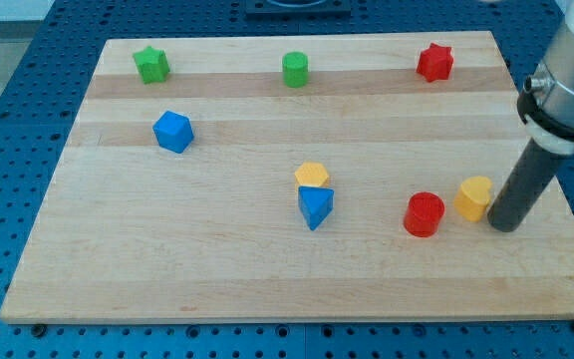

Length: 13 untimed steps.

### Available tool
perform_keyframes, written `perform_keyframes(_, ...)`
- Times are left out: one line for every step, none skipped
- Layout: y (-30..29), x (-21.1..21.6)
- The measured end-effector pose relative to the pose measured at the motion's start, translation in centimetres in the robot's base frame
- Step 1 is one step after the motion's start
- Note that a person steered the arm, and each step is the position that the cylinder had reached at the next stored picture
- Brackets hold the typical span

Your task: Push the yellow heart above the yellow hexagon

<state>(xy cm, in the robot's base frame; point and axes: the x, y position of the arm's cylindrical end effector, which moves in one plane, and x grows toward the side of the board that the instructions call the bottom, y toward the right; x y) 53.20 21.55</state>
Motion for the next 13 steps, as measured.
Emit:
perform_keyframes(0.0,0.2)
perform_keyframes(0.0,0.2)
perform_keyframes(-0.1,0.2)
perform_keyframes(-0.1,0.2)
perform_keyframes(-0.7,-0.7)
perform_keyframes(-2.0,-1.8)
perform_keyframes(-3.4,-2.9)
perform_keyframes(-4.8,-3.7)
perform_keyframes(-6.0,-5.3)
perform_keyframes(-6.8,-7.8)
perform_keyframes(-6.8,-7.6)
perform_keyframes(-6.1,-5.1)
perform_keyframes(-4.3,-3.9)
